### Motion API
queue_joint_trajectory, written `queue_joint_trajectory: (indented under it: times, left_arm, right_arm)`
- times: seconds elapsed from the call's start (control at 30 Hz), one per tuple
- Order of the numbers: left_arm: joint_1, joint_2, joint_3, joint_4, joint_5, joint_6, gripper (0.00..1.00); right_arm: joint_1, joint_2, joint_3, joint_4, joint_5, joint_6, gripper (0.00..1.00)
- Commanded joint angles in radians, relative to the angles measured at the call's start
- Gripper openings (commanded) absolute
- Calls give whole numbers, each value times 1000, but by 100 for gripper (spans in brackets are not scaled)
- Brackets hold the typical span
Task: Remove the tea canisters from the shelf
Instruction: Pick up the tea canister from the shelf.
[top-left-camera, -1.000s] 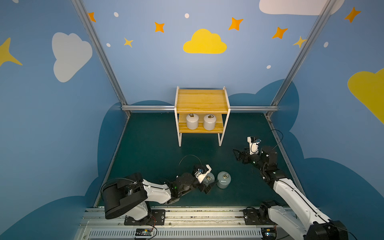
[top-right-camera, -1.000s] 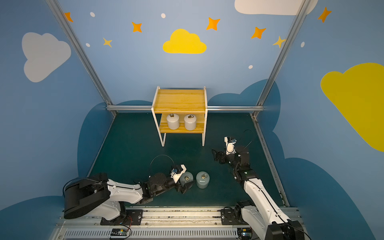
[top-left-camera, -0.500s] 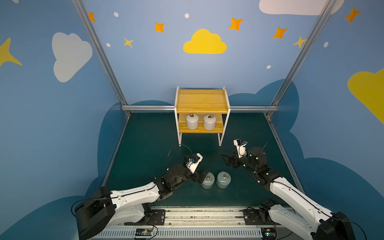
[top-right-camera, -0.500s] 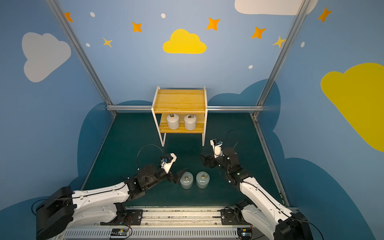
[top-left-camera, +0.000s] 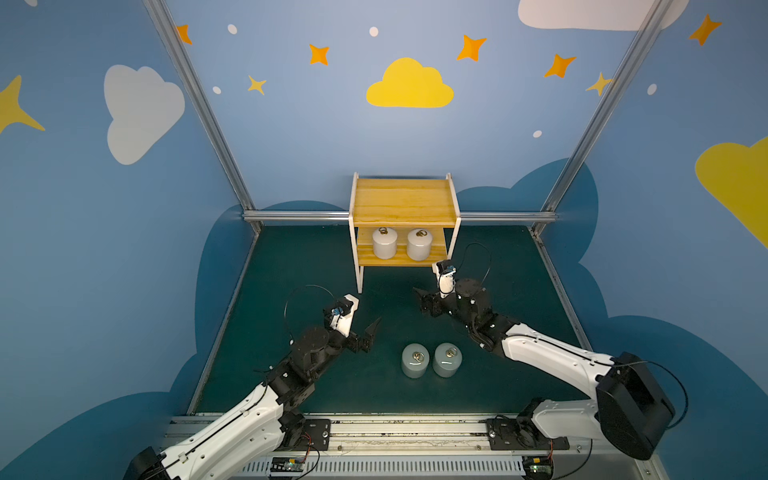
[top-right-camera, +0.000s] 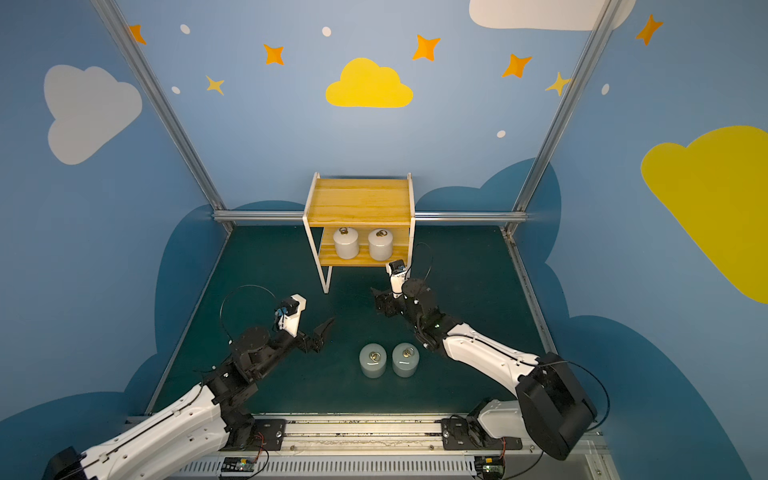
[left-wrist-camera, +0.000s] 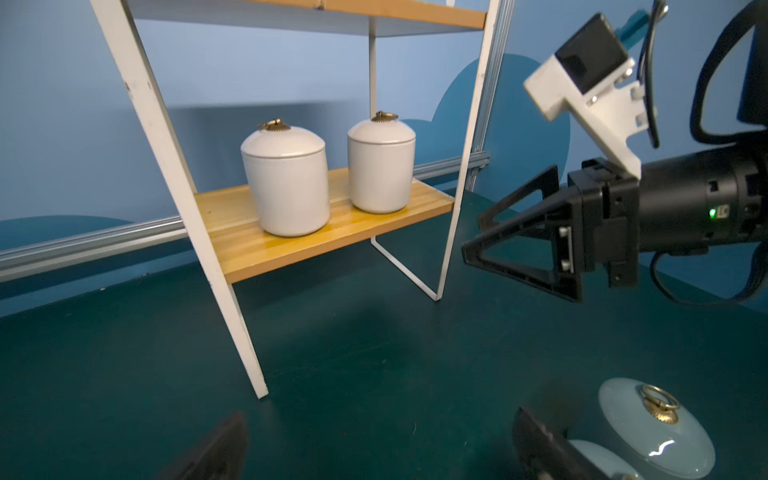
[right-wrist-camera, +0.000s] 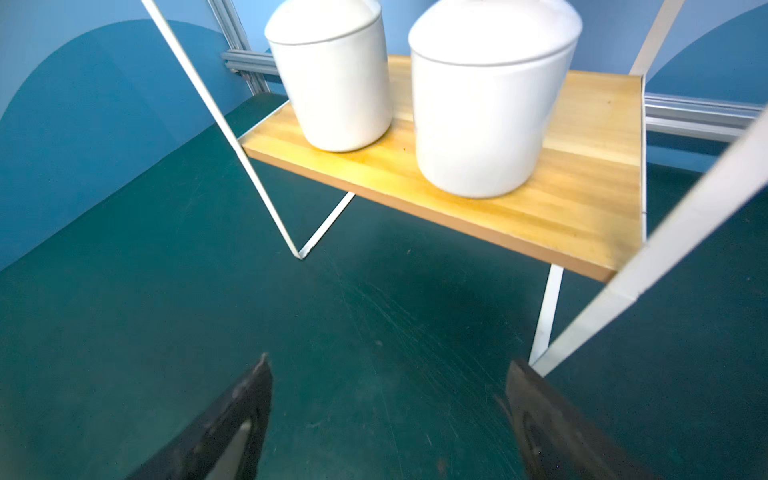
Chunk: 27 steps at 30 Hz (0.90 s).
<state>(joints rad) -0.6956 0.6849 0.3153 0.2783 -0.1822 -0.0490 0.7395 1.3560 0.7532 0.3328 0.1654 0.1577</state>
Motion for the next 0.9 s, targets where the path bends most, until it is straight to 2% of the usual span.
queue_joint_trajectory:
  times: [0.0, 0.37, 0.87]
  left_arm:
    - [10, -24, -14, -52, 13, -3, 100]
    - [22, -53, -31, -41, 1, 8, 100]
    - [30, -59, -40, -31, 0, 11, 100]
  right_arm:
    - [4, 62, 73, 108, 65, -19, 90]
    - [6, 231, 196, 200, 132, -91, 91]
    - [-14, 345, 281, 247, 226, -119, 91]
